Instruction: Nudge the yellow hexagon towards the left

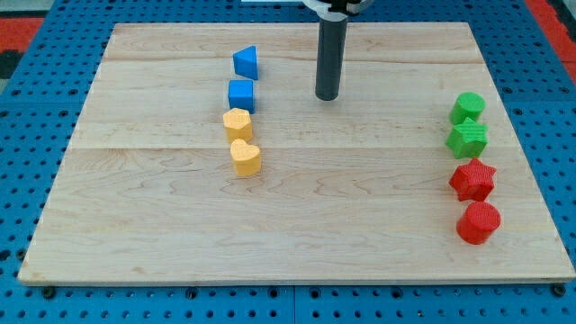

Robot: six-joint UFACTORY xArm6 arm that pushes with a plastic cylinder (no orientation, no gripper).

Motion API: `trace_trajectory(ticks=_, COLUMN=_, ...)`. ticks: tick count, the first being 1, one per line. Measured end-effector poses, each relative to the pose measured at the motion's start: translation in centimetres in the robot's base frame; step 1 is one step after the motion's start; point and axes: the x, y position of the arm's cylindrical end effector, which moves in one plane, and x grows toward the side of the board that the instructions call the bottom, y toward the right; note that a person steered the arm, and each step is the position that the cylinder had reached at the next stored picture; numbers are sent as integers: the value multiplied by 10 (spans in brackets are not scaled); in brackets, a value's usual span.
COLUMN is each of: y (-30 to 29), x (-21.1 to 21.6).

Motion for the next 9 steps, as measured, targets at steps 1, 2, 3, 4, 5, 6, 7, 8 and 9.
trace_trajectory(ticks=1, y=5, x=1)
trace_trajectory(ticks=2, y=-1, x=30)
trace_trajectory(ticks=3, y=-9, x=59)
trace_trajectory(ticks=4, y=-66, x=60)
trace_trajectory(ticks=5, y=-102, x=60)
trace_trajectory(ticks=6, y=-72, x=74)
trace_trajectory(ticks=7, y=-58, x=80)
trace_trajectory(ticks=8, y=-58, x=80)
trace_trajectory(ticks=9, y=-61, x=90)
